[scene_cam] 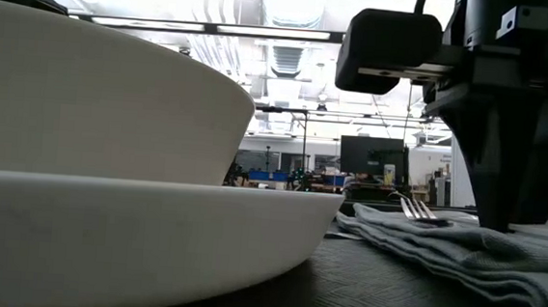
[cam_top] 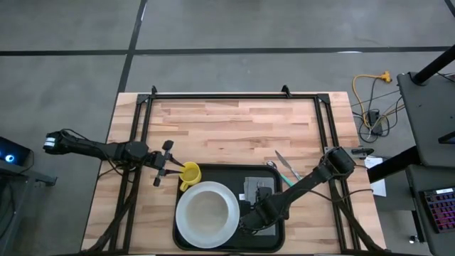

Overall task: Set up tray
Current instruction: Put the white patterned fork on the gray napkin to the right of the white plate

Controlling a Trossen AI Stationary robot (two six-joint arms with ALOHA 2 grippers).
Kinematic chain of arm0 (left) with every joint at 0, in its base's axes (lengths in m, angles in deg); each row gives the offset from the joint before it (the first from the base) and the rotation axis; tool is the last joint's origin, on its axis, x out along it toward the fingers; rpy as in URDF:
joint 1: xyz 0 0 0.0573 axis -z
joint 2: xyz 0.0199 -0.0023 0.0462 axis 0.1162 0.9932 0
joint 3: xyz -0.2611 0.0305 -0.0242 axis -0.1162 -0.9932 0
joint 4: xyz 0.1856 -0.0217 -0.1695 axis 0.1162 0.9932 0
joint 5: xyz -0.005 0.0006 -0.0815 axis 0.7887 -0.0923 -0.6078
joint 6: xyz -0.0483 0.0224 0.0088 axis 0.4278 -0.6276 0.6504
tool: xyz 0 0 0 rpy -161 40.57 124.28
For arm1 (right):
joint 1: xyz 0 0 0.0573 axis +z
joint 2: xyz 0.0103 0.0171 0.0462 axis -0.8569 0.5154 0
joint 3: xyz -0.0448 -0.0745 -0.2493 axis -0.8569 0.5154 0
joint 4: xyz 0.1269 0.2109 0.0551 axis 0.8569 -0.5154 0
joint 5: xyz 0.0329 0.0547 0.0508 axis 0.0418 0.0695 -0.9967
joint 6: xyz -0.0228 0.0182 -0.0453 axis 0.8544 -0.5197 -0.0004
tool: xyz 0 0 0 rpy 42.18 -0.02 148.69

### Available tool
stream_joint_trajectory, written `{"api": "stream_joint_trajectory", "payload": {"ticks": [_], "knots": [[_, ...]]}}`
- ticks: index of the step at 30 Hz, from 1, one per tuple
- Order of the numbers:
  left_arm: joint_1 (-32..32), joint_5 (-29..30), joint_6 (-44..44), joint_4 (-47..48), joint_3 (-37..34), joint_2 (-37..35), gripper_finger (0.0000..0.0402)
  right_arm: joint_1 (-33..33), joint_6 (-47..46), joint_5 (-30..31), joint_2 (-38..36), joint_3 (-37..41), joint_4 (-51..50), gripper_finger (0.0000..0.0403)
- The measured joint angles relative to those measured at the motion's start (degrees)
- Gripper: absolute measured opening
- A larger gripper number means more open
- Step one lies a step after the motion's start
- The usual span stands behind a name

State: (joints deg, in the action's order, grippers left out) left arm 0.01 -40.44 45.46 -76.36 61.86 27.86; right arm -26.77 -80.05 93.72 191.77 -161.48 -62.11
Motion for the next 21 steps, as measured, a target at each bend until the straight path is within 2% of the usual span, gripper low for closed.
{"api": "stream_joint_trajectory", "payload": {"ticks": [21], "knots": [[0.0, 0.0, 0.0, 0.0, 0.0, 0.0, 0.0094, 0.0, -0.2, -1.5, 0.0, -0.3, -0.8, 0.002]]}}
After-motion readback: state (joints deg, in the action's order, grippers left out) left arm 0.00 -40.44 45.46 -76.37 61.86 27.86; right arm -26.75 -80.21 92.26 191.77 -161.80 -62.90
